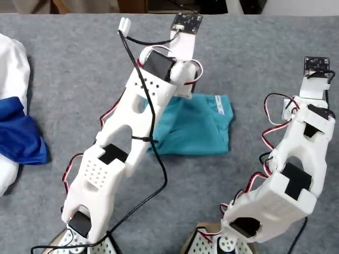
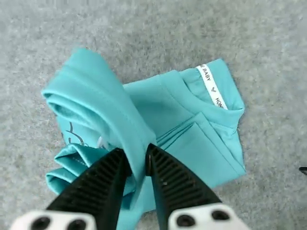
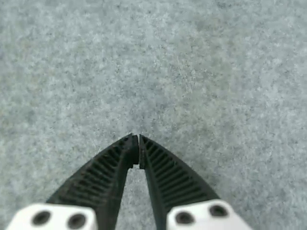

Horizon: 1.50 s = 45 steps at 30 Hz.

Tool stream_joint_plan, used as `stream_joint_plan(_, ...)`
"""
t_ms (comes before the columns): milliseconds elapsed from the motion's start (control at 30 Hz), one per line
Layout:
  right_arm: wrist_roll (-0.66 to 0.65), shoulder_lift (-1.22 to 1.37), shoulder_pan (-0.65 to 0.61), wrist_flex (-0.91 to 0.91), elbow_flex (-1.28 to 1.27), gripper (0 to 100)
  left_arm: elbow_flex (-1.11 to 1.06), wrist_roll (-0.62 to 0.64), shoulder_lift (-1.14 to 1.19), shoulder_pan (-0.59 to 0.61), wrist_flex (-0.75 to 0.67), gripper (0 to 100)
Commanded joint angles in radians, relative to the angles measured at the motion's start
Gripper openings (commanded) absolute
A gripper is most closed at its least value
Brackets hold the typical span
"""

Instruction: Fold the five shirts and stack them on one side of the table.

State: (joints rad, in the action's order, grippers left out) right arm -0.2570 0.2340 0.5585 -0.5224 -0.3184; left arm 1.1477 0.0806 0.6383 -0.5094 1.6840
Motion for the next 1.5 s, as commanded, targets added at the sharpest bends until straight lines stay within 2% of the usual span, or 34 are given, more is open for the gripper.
stream_joint_plan(0,0.006,0.012,0.012,-0.003,0.064,1.6,0.089,0.011,-0.022,-0.009,0.008,2)
stream_joint_plan(300,0.008,0.041,0.012,-0.009,0.096,1.6,0.114,0.006,0.019,-0.135,-0.032,2)
stream_joint_plan(600,0.008,0.044,0.012,-0.011,0.096,1.6,0.106,0.012,0.165,-0.144,-0.144,2)
stream_joint_plan(933,0.008,0.045,0.012,-0.011,0.096,1.6,0.103,0.046,0.188,-0.221,-0.224,2)
stream_joint_plan(1467,0.008,0.045,0.012,-0.011,0.096,1.6,0.107,0.048,0.269,-0.258,-0.233,2)
